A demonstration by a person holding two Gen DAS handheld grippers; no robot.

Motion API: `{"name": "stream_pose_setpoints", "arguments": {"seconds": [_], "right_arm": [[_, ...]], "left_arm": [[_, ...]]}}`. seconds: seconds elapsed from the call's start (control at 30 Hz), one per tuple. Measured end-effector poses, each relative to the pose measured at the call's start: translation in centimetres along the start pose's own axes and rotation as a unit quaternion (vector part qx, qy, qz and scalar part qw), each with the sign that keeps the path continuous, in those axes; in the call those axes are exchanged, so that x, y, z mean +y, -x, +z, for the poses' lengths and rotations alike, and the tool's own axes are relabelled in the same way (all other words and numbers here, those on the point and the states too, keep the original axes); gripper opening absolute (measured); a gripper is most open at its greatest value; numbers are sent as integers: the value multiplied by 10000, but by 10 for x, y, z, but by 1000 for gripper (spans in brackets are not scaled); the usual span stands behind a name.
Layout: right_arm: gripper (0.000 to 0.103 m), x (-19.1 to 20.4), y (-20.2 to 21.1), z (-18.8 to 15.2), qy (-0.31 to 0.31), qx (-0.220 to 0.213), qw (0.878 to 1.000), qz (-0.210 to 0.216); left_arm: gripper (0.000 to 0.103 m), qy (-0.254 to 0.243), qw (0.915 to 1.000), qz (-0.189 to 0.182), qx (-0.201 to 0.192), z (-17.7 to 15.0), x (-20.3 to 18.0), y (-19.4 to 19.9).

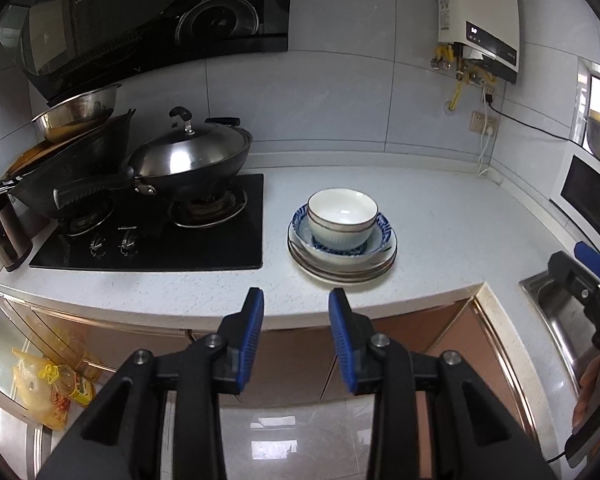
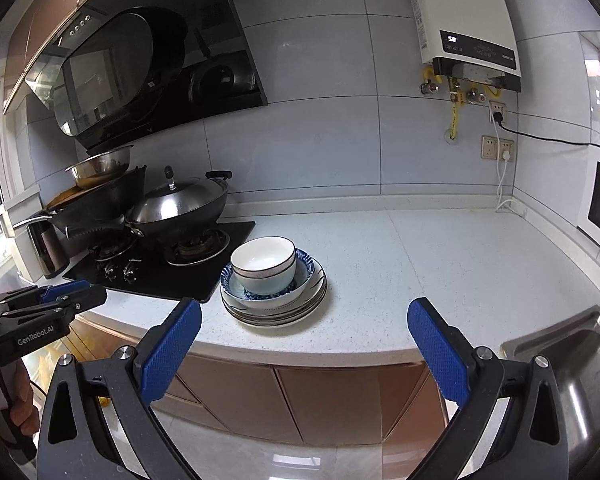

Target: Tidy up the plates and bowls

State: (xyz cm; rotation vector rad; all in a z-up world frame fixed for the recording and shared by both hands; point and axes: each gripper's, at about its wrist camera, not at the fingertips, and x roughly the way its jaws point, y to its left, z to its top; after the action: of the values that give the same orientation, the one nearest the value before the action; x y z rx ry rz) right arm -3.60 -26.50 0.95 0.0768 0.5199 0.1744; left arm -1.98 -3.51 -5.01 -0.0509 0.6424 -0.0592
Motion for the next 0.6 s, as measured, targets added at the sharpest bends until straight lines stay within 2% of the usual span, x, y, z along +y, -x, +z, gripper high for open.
{"name": "stream_pose_setpoints", "arguments": {"seconds": [0.1,0.27,0.33,0.37,0.4,0.5,0.6], "right_arm": [[101,4,9,-6,-1,25,9999,-102],[101,7,21,-13,-43,122,9996,-251],[102,8,25,-15,-45,131,9993,-354],[102,10,28,-17,-44,124,9991,-412],[102,11,29,-18,-45,121,9988,-468],[102,13,32,-22,-91,153,9984,-540],[102,14,32,-24,-52,187,9986,-486]], "left_arm": [[33,-15,9999,-145,-9,-8,8,4],[33,15,9976,-678,170,-14,24,1],[48,-55,9975,-676,185,-18,28,2],[65,-71,9978,-640,154,-20,29,4],[71,-84,9979,-630,129,-21,30,5],[72,-143,9974,-700,80,-25,32,10],[73,-74,9983,-571,23,-28,35,18]]}}
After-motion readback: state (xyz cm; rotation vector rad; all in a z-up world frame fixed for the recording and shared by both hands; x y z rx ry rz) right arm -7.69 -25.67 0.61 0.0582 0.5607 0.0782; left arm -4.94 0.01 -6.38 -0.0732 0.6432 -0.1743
